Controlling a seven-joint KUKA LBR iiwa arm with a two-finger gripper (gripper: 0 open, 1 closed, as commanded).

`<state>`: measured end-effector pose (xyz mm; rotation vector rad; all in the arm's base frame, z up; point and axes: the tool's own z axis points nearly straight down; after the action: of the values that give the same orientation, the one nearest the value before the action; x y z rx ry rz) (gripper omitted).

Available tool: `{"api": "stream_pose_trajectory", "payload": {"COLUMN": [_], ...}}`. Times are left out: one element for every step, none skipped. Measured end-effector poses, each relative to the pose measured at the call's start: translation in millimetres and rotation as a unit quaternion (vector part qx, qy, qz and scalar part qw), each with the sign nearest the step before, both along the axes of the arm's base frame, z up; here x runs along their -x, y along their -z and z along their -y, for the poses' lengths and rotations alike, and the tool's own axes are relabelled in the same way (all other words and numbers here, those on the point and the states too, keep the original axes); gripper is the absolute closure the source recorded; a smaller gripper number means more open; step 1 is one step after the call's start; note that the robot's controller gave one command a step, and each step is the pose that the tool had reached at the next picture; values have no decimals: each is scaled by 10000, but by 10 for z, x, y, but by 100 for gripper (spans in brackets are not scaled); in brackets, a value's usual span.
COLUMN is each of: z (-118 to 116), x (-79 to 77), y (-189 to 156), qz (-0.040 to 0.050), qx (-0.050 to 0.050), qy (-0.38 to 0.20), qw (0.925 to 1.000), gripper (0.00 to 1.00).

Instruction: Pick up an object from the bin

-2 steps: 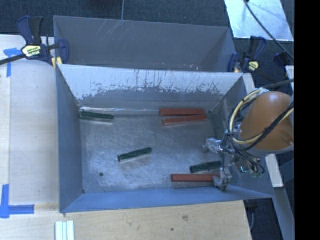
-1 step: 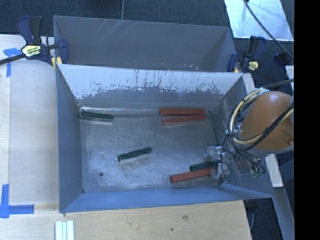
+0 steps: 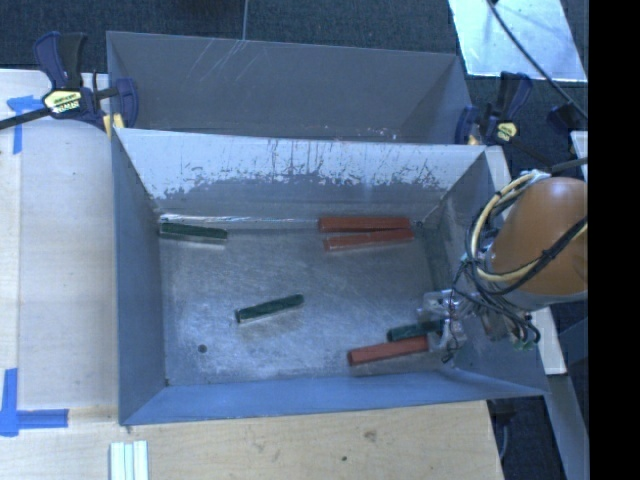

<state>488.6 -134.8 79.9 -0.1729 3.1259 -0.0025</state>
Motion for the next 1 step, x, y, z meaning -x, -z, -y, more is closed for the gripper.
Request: {"api": "stream_pose_trajectory", "payload": {"z": [-1], "x": [11], "y": [14], "qz": [-17], "qx": [1], "qy": [-9], "qw": [10000], "gripper": [0]}}
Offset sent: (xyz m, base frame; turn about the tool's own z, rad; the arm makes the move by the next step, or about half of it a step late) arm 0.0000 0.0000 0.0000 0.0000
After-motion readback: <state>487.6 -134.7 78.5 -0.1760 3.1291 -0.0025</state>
